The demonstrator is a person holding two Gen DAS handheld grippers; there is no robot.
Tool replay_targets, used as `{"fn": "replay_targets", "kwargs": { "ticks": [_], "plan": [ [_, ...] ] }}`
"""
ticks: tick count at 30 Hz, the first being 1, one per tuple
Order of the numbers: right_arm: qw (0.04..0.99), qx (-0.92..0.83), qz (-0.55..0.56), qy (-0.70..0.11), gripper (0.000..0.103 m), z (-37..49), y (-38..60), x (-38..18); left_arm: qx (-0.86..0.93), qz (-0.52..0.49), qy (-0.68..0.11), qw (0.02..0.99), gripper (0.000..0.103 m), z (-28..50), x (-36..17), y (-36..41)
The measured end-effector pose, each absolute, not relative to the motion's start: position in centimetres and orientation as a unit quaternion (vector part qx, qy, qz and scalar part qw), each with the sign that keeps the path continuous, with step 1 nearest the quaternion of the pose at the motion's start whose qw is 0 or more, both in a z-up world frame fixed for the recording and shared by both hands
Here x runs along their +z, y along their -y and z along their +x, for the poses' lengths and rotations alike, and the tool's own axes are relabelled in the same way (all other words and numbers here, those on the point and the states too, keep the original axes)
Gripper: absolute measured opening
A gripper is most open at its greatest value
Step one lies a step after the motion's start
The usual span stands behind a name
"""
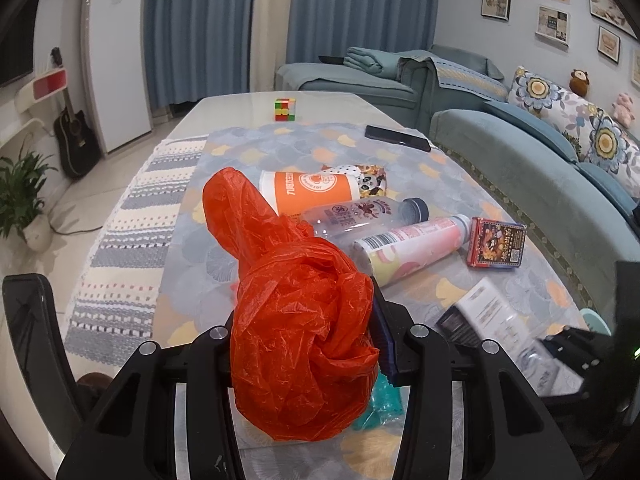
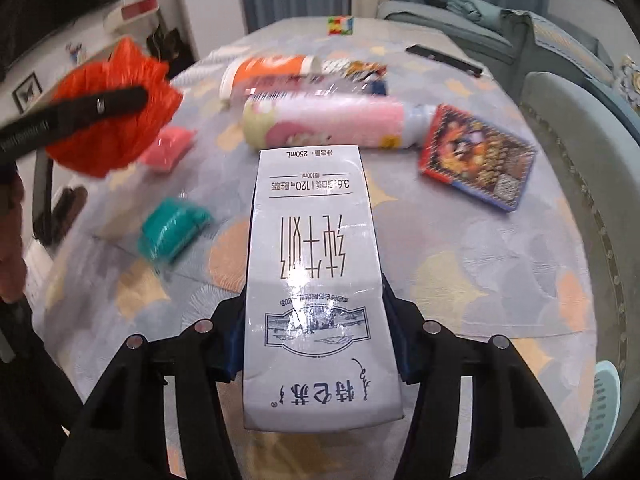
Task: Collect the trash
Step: 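Carry the orange bag and milk carton over the blue basket with both grippers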
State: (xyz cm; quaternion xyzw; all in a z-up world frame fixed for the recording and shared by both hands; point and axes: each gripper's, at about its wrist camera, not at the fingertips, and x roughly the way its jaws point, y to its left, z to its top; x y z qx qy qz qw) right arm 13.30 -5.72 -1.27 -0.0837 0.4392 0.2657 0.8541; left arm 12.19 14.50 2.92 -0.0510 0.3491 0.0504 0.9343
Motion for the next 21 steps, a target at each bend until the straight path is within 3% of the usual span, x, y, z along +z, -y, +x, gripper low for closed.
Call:
{"fn": "replay_targets", "kwargs": {
  "ticks": [11, 21],
  "plan": [
    [0.907, 0.229, 0.024, -0.351, 0.052, 11.9, 10.5, 5.2, 0.044, -0.036, -0.346, 0.936, 0.043, 12.0, 2.9, -13.1],
    [0.94, 0.158, 0.038, -0.299, 0.052, 9.2, 15.0, 7.5, 0.032, -0.007, -0.321, 0.947, 0.043, 11.0, 3.9, -10.5]
  ]
}}
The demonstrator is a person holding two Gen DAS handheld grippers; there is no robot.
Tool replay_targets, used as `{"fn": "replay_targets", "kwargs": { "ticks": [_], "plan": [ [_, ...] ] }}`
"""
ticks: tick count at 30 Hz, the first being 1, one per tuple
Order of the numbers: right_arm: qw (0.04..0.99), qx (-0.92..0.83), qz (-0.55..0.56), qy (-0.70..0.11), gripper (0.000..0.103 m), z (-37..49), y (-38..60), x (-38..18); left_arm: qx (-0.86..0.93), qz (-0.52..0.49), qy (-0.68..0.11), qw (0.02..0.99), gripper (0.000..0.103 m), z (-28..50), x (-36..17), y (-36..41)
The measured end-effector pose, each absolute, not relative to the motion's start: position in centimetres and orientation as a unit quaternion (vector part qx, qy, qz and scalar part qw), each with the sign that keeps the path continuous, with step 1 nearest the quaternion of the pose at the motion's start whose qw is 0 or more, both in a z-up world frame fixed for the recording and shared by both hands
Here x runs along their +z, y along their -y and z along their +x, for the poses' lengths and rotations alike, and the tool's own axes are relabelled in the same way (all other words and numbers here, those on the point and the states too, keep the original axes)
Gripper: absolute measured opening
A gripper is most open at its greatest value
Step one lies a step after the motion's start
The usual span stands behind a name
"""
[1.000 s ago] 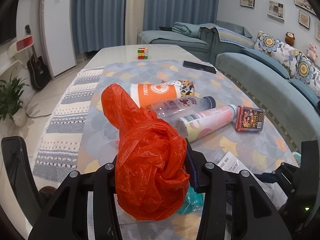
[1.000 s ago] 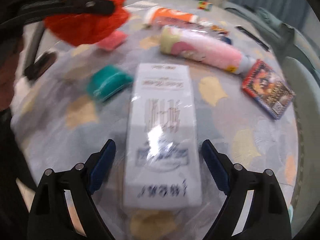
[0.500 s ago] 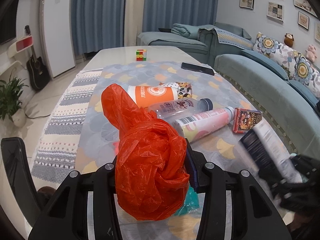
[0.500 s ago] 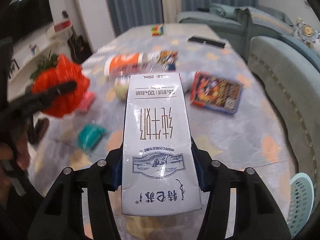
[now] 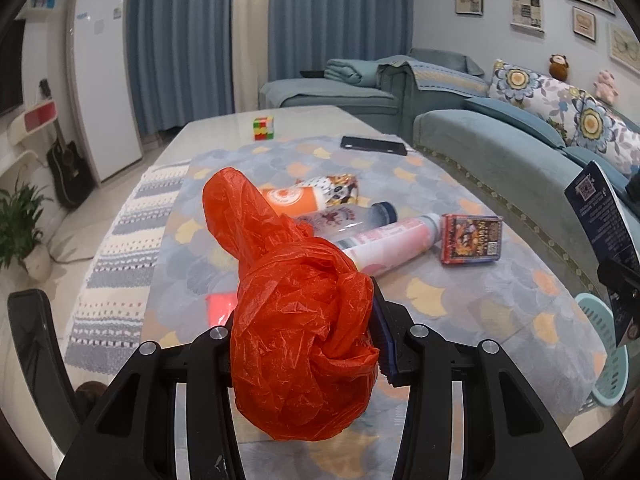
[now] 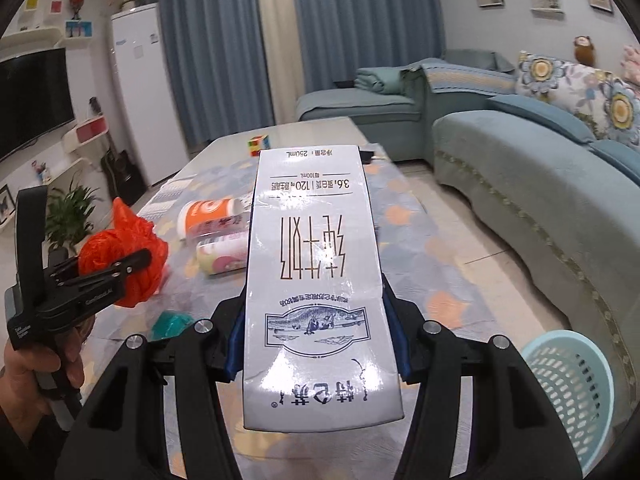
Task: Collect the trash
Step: 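Carry the orange bag and milk carton over the blue basket with both grippers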
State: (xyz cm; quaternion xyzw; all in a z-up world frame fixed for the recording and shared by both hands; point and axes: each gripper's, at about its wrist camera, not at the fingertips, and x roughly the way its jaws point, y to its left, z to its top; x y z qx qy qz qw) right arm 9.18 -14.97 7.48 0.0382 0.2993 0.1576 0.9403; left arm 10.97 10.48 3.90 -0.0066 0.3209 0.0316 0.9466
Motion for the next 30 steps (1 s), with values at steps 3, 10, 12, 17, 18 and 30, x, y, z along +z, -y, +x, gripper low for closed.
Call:
{"fn": "replay_targets", "kwargs": {
  "ticks": [3, 10, 12, 17, 18, 30],
  "plan": [
    [0.945, 0.139, 0.047, -0.292, 0.052, 8.5, 16.4, 7.8, 0.025, 0.002, -0.313, 0.949, 0.043, 10.6, 4.3, -9.7],
    [0.954, 0.088, 0.077, -0.277, 0.052, 6.4, 20.5, 8.5, -0.026, 0.027, -0.288, 0.957, 0.043, 8.5, 5.4, -6.4],
    [0.958, 0.07, 0.083, -0.265, 0.052, 5.6, 22.3, 9.2, -0.053, 0.038, -0.279, 0.958, 0.043, 7.7, 5.7, -4.8],
    [0.965, 0.024, 0.116, -0.233, 0.052, 3.8, 28.1, 10.3, -0.109, 0.046, -0.264, 0.957, 0.043, 6.4, 6.5, -0.9],
    [0.965, 0.013, 0.124, -0.231, 0.052, 3.5, 29.5, 10.2, -0.125, 0.045, -0.262, 0.956, 0.043, 6.1, 6.8, 0.2],
    [0.94, -0.082, 0.212, -0.255, 0.052, 0.2, 43.6, 5.3, -0.33, 0.066, -0.256, 0.906, 0.043, 4.2, 6.9, 15.6]
  ]
}}
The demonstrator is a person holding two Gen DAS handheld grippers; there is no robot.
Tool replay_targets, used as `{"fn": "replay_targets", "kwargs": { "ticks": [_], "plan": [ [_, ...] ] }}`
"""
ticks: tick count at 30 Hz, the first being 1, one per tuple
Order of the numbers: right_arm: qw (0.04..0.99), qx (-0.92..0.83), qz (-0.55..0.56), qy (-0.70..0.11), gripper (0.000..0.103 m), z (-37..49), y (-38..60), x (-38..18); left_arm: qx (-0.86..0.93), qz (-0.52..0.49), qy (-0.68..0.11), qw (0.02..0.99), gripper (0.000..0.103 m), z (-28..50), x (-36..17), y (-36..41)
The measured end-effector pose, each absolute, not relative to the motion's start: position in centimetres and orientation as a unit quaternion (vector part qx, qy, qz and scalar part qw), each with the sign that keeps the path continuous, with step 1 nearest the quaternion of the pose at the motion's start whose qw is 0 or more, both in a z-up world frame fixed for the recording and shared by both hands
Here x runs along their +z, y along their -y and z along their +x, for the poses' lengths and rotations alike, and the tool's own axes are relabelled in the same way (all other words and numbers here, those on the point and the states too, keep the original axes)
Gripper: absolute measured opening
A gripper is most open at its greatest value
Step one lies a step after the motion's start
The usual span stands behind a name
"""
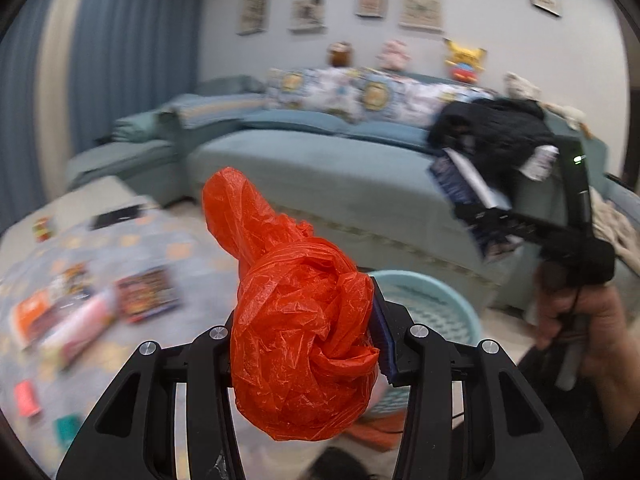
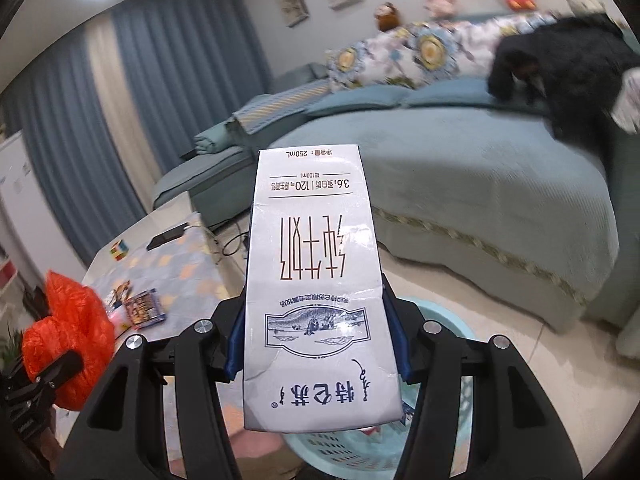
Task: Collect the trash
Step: 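Carry the orange bag and milk carton over the blue basket with both grippers, then open both grippers to drop the bag and carton into the basket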
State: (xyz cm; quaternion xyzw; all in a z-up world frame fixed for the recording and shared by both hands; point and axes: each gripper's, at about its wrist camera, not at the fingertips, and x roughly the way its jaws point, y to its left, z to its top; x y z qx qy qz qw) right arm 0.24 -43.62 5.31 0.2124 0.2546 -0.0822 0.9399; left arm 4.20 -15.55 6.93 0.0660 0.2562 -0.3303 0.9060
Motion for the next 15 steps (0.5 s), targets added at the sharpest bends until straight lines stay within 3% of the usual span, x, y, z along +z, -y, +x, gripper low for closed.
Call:
{"fn": "replay_targets", "kwargs": {
  "ticks": [9, 11, 12, 15],
  "plan": [
    [0.922, -0.1, 0.223, -0.301, 0.054, -0.3, 47.8, 2.8, -0.41, 0.056, -0.299, 0.86, 0.046, 8.7, 5.3, 25.7],
    [0.915, -0.108, 0.223, -0.318, 0.054, 0.2, 48.3, 2.1, -0.417, 0.054, -0.321, 0.848, 0.064, 9.6, 4.6, 27.1],
    [0.912, -0.112, 0.225, -0.324, 0.054, 0.4, 48.6, 1.7, -0.419, 0.054, -0.336, 0.842, 0.081, 10.2, 4.0, 27.7],
    [0.906, -0.107, 0.244, -0.328, 0.054, 0.3, 49.5, 1.1, -0.416, 0.056, -0.351, 0.837, 0.085, 10.7, 3.3, 28.2]
  ]
}}
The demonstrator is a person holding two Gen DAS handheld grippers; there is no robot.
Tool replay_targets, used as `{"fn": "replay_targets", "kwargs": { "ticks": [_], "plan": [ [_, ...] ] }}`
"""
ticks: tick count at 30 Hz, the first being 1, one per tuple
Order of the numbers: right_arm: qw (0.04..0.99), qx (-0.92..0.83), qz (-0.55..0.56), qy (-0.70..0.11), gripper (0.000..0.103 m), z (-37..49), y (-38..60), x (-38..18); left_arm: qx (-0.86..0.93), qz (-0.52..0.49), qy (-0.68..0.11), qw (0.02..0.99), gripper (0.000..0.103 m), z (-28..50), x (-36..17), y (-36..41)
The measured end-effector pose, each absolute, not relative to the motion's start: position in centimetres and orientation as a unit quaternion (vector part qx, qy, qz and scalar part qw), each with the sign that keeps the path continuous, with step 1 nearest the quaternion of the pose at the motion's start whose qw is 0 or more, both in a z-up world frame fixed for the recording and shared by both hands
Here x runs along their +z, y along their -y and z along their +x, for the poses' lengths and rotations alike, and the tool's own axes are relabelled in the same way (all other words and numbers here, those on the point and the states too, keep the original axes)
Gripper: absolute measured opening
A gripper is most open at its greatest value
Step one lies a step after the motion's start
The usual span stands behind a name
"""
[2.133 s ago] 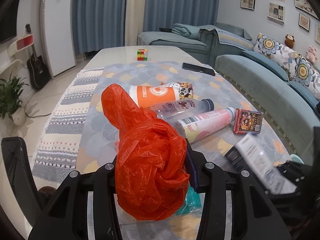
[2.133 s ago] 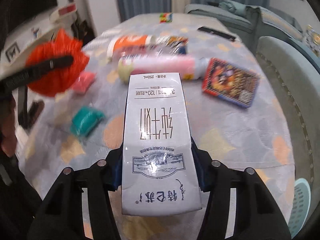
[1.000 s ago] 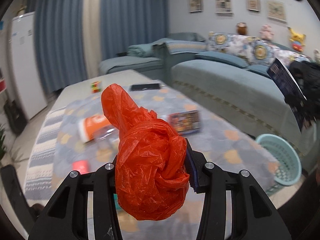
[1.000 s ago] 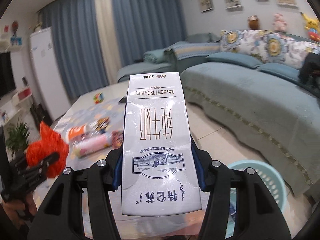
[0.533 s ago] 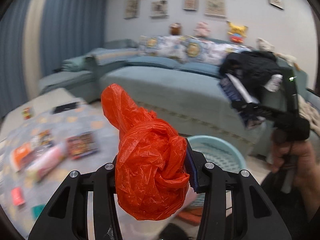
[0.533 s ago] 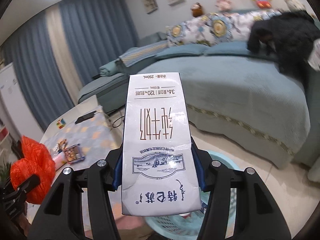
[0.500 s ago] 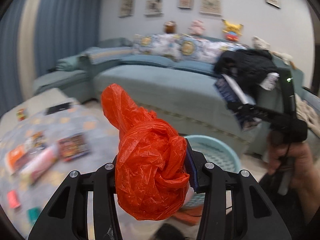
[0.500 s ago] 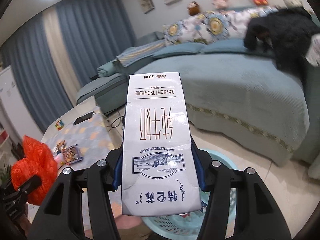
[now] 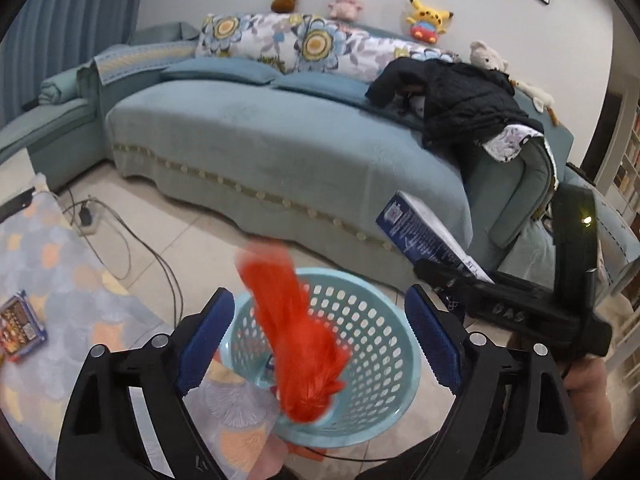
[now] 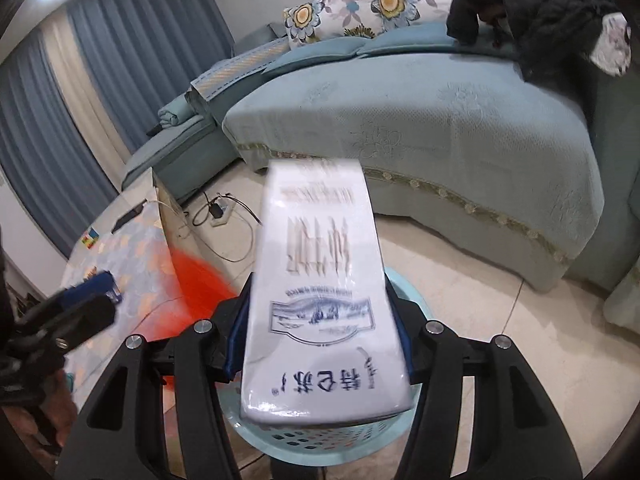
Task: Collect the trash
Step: 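Open both grippers to drop the bag and carton into the basket, then grasp the teal packet with the left gripper while the right gripper grasps the blue box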
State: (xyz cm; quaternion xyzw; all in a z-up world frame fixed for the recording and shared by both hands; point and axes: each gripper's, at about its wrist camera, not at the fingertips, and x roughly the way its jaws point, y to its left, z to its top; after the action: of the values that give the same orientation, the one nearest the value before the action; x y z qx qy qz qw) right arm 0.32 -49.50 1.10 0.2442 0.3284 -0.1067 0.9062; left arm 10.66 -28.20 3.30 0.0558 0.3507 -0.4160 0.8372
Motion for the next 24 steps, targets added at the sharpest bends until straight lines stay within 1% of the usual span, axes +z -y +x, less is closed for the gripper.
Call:
{"fn": "replay_targets", "kwargs": {
  "ticks": [7, 14, 20, 24],
  "plan": [
    [0.911, -0.093, 0.258, -0.308, 0.054, 0.0, 49.5, 1.9, -0.381, 0.059, -0.351, 0.853, 0.085, 10.6, 3.5, 24.5],
    [0.919, -0.064, 0.259, -0.291, 0.054, 0.6, 47.2, 3.4, -0.287, 0.121, -0.34, 0.887, 0.085, 7.8, 2.6, 17.0],
    [0.942, 0.006, 0.205, -0.264, 0.054, 2.1, 40.9, 6.1, -0.125, 0.163, -0.318, 0.926, 0.085, 6.1, 2.6, 7.4],
    [0.959, 0.059, 0.148, -0.236, 0.055, 2.7, 34.9, 8.7, -0.046, 0.136, -0.301, 0.943, 0.085, 6.5, 3.6, 1.4]
  ]
}}
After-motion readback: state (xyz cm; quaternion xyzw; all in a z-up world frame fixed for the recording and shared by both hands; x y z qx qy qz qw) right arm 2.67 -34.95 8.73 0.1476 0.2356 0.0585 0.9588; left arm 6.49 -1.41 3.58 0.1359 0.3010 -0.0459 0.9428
